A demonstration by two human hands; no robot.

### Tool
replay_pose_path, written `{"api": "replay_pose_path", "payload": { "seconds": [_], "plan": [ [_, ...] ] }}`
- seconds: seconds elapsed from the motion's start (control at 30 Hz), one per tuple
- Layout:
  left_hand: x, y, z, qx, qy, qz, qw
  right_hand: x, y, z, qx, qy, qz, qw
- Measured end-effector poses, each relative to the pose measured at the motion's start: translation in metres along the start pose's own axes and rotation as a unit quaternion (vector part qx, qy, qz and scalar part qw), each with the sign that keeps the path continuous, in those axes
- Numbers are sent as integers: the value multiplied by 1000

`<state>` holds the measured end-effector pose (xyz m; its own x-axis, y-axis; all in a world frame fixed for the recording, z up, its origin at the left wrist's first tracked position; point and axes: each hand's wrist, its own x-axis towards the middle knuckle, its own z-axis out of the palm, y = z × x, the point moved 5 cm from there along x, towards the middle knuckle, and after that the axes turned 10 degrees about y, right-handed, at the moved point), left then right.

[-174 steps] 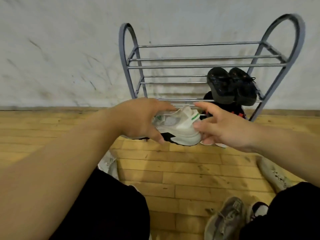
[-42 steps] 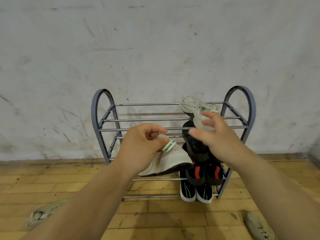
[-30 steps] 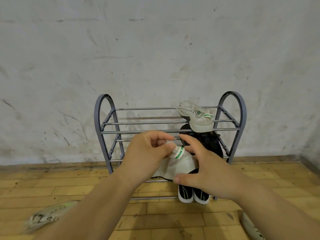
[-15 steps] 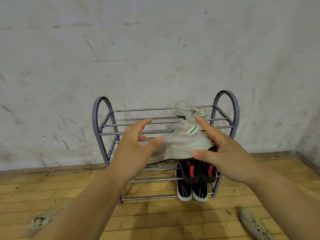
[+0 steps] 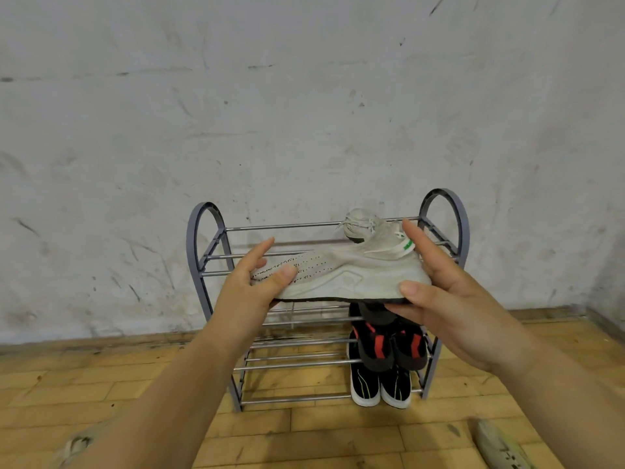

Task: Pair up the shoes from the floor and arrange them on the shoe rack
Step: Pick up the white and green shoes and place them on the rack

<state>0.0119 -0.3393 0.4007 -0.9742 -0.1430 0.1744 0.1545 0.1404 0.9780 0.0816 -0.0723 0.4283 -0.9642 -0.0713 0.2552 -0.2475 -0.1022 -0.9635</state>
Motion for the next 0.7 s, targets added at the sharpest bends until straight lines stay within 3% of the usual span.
{"api": "replay_pose_path", "payload": {
  "seconds": [0.23,0.33,0.57,0.7],
  "plan": [
    [-1,14,-6,66,-33,71,995,3,-6,-8,-85,43,-29,995],
    [-2,24,-8,88,6,110,990,5,-7,-10,-143,61,-44,987],
    [1,33,-18,48,87,151,984,0,-19,-4,-289,43,-105,951],
    [0,37,-16,71,89,179,977,2,-14,-5,-336,-27,-83,938]
  ]
}}
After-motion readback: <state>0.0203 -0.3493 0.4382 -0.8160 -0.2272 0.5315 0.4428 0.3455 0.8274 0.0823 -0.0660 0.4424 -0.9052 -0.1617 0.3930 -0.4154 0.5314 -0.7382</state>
